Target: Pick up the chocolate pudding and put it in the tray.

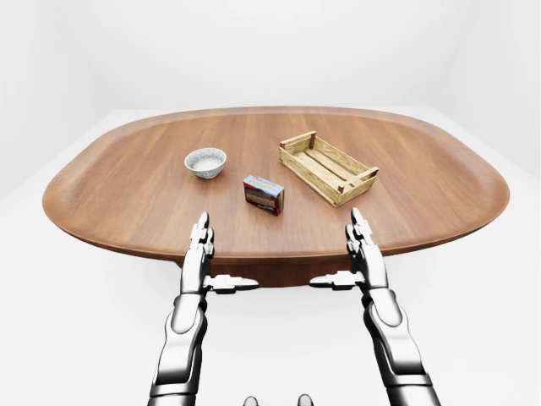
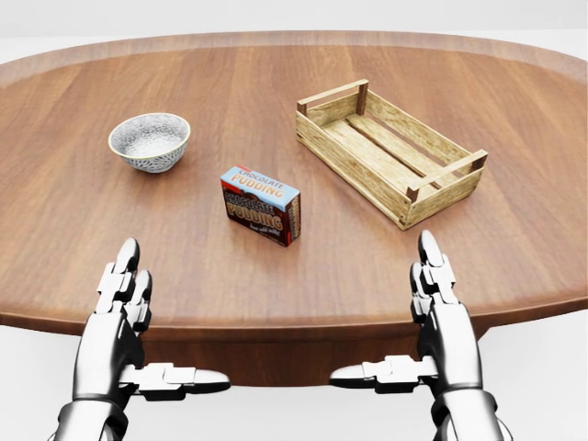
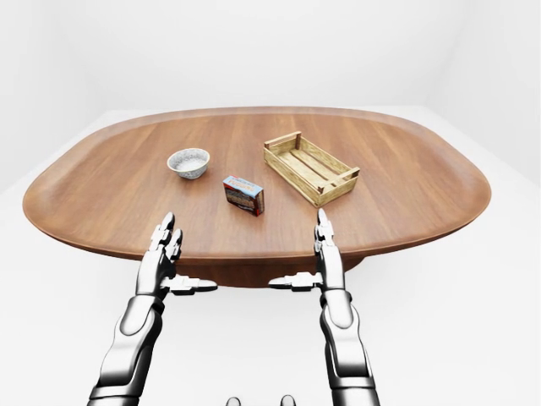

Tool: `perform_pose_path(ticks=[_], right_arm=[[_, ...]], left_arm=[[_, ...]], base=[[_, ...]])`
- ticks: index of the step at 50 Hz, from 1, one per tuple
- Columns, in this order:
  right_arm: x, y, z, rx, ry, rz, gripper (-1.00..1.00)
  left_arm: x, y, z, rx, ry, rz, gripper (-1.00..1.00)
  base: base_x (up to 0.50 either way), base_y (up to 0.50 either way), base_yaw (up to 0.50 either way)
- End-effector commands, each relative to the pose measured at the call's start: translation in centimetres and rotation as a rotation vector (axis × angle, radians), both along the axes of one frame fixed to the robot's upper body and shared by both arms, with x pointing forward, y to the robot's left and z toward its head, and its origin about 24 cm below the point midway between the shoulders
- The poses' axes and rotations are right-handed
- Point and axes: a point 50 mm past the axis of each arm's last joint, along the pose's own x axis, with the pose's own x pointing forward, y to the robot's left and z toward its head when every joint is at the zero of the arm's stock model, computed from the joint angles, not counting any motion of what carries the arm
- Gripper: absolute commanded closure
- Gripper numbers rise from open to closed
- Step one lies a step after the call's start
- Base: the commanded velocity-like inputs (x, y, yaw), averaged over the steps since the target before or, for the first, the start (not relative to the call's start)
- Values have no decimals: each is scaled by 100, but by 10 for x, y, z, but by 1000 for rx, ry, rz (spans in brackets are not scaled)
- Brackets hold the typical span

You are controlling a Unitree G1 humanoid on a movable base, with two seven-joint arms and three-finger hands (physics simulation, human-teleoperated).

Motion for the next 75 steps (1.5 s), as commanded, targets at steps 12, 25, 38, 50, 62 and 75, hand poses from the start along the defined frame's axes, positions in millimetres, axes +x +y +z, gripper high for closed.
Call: perform_pose_path(ticks=[12,25,38,50,62,75], right_arm=[[-25,-2,52,-41,-273,-75,-100],[-35,-3,78,-87,-388,-111,-100],[-38,-2,86,-93,-419,-106,-100],[-39,-2,87,-94,-427,-105,-100],[-39,-2,86,-96,-422,-104,-100],[-39,-2,85,-95,-418,-104,-100]], left_arm=[[-1,-1,-1,2,5,-9,-100],[-1,-1,-1,4,8,-10,-100],[-1,-1,-2,5,13,-14,-100],[-1,-2,-2,6,15,-16,-100],[-1,-1,-1,6,13,-15,-100],[-2,-2,-1,4,14,-15,-100]], base=[[0,0,0],[0,0,0],[0,0,0],[24,0,0],[30,0,0],[28,0,0]])
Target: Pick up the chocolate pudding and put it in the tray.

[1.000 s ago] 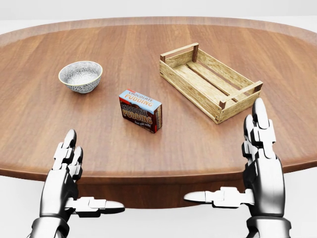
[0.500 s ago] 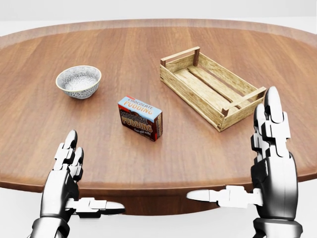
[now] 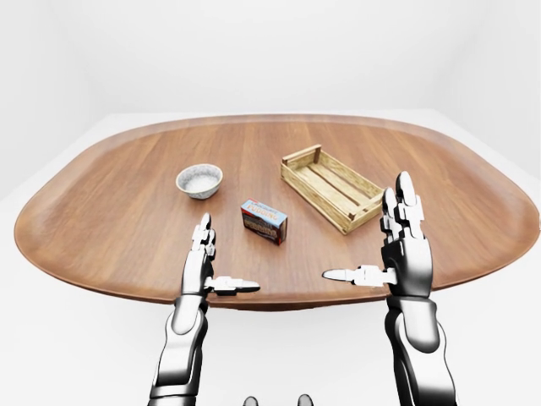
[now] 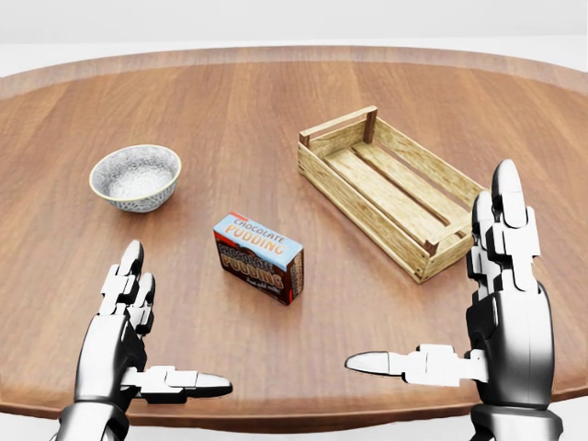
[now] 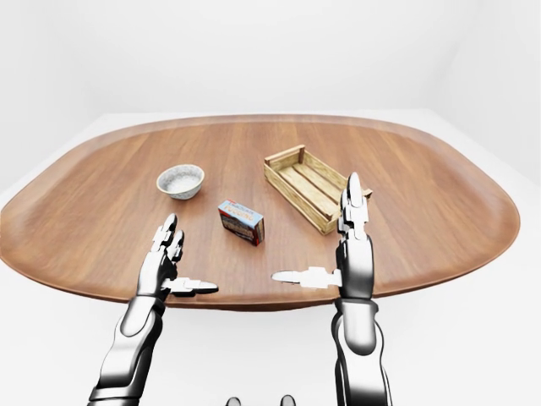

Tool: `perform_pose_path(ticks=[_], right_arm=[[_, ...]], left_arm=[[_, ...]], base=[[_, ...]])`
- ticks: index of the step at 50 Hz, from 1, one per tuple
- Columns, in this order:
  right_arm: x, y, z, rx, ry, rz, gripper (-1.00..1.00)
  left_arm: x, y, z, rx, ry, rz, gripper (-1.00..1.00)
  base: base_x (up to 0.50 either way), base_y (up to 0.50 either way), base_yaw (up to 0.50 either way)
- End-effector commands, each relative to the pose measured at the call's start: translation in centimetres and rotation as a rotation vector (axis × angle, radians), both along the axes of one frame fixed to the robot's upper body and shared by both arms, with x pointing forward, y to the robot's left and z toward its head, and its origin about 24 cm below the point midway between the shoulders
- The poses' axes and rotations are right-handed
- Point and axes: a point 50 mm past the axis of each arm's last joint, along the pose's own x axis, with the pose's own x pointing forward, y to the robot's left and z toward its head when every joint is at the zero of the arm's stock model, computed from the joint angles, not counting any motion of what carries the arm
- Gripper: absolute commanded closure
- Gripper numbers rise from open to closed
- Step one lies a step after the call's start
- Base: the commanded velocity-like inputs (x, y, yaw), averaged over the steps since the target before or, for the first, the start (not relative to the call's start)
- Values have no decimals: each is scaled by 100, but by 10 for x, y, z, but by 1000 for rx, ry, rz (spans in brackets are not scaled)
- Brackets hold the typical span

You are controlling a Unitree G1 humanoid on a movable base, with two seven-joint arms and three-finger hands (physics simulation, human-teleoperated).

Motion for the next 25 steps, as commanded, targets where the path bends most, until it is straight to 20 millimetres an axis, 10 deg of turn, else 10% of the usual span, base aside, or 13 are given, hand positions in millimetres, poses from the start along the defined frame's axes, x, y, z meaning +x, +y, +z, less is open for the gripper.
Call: perform_pose_path(ticks=[1,25], right_arm=[[0,0,-1,0,4,1,-100],[-1,0,0,0,-1,5,-100]], left_arm=[[0,0,0,-1,1,0,-100],[-1,-1,0,-12,-1,-8,-100]], base=[[27,0,0],[26,0,0]])
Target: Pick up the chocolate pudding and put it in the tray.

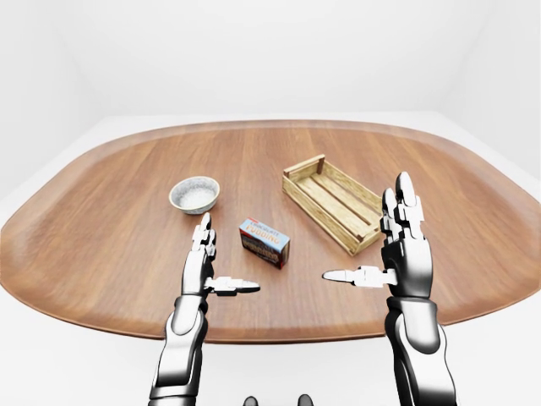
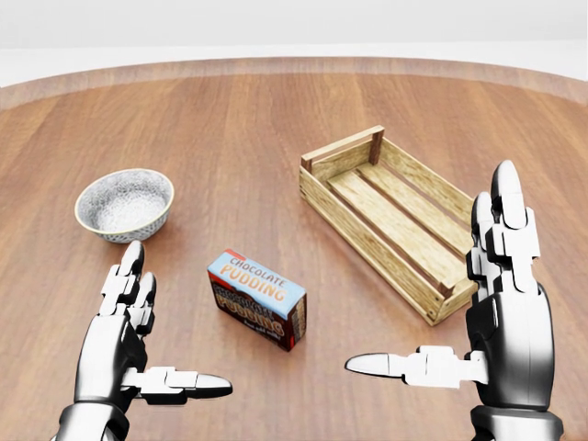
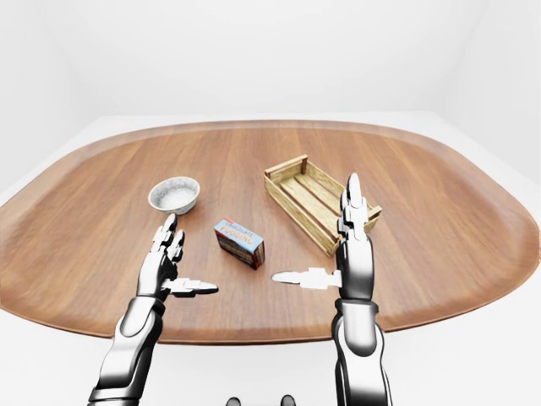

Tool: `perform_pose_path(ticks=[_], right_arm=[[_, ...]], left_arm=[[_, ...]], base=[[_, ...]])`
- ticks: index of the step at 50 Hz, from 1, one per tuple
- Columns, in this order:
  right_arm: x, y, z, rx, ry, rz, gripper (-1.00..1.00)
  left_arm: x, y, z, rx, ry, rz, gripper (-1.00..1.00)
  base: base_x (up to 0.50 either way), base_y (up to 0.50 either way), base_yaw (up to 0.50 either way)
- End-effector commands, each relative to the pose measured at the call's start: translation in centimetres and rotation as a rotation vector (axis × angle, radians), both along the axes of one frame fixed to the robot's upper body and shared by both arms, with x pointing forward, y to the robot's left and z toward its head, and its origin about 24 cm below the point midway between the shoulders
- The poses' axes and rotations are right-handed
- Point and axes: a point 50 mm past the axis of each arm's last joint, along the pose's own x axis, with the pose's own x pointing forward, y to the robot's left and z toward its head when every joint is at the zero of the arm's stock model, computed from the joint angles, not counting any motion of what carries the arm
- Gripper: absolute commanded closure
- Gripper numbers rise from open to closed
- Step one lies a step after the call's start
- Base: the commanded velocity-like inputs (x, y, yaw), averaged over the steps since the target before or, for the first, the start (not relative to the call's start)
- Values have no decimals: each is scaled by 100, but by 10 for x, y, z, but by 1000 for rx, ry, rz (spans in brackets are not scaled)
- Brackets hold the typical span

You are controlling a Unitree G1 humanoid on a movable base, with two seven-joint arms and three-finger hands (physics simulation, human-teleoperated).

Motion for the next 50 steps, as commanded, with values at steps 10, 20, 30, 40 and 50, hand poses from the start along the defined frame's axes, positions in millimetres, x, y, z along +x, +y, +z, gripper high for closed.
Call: perform_pose_path(ticks=[10,20,30,40,50], right_arm=[[0,0,-1,-1,5,2,-100],[1,0,-2,0,9,1,-100],[0,0,-2,-1,9,4,-100],[0,1,-2,0,9,9,-100],[0,2,-2,9,11,18,-100]], left_arm=[[0,-1,0,-6,-1,-6,-100],[0,-1,1,-10,-4,-11,-100],[-1,-1,2,-17,-7,-14,-100],[-1,-1,2,-19,-6,-18,-100],[-1,-1,2,-21,-7,-21,-100]], base=[[26,0,0],[25,0,0],[24,0,0],[22,0,0],[9,0,0]])
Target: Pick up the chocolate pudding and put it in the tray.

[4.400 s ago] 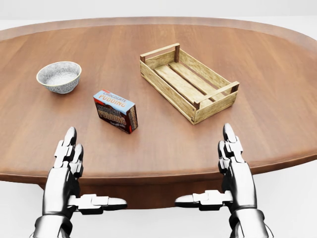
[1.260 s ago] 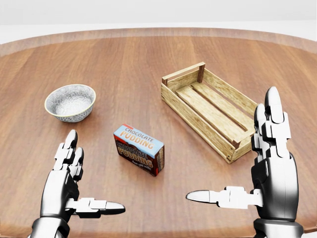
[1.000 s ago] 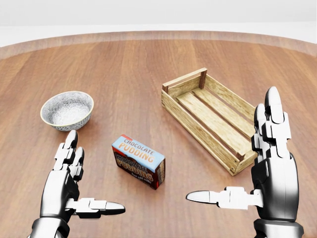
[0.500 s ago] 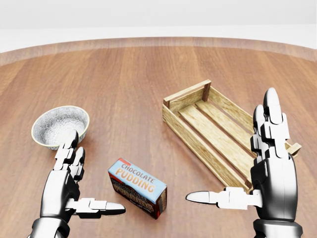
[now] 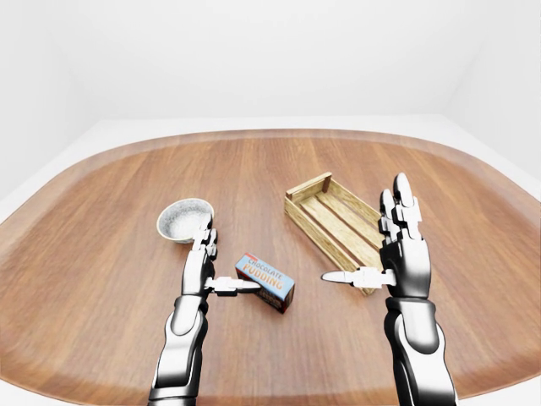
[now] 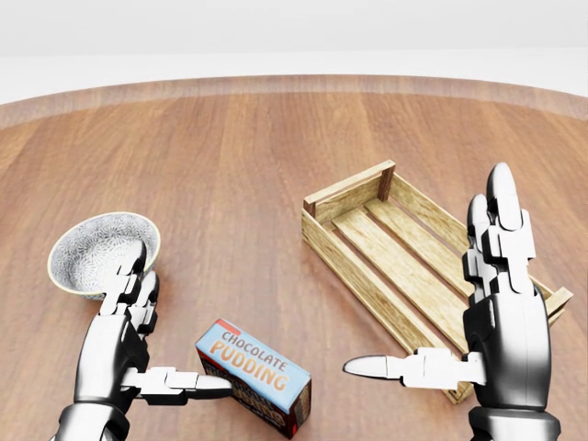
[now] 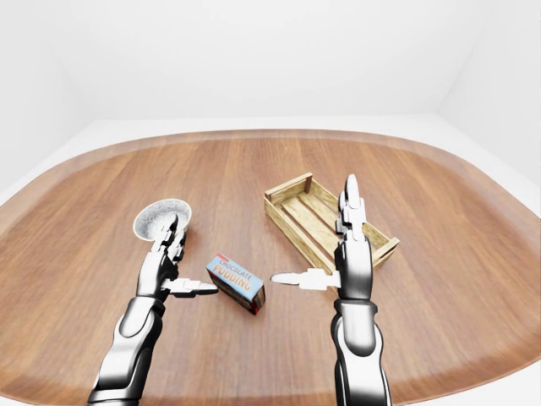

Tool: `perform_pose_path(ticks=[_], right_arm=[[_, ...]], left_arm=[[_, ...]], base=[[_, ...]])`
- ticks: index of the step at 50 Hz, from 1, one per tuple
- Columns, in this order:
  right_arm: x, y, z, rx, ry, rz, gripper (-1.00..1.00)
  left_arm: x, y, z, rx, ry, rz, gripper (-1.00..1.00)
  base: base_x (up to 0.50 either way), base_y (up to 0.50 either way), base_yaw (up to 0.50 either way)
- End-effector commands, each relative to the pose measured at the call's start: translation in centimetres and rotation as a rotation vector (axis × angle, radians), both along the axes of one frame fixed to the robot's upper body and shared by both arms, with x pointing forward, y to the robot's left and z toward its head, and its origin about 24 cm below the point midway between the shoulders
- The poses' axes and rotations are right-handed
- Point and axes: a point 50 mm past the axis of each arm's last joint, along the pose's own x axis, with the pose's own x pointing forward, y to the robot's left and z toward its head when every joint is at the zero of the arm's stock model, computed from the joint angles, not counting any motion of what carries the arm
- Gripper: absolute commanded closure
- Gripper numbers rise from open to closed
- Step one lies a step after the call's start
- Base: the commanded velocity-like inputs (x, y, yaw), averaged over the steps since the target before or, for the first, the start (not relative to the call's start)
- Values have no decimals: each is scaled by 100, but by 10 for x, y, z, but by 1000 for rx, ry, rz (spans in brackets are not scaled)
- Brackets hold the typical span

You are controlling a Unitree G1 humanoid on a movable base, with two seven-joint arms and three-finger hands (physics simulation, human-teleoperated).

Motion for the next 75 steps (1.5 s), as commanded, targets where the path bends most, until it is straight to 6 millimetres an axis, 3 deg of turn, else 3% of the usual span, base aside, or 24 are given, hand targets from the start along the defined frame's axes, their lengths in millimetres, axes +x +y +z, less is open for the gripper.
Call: perform_pose_path(ticks=[1,24,46,75], right_arm=[[0,1,-1,6,2,7,-100],[-2,6,-1,-25,8,30,-100],[-4,23,-51,-78,227,48,-100],[-10,45,-91,-156,382,86,-100]], left_arm=[[0,0,0,-2,0,-3,-100],[-1,-2,1,30,-6,-8,-100],[-1,-2,-1,36,2,-12,-100],[-1,-3,-1,40,9,-14,-100]], base=[[0,0,0],[0,0,0],[0,0,0],[0,0,0]])
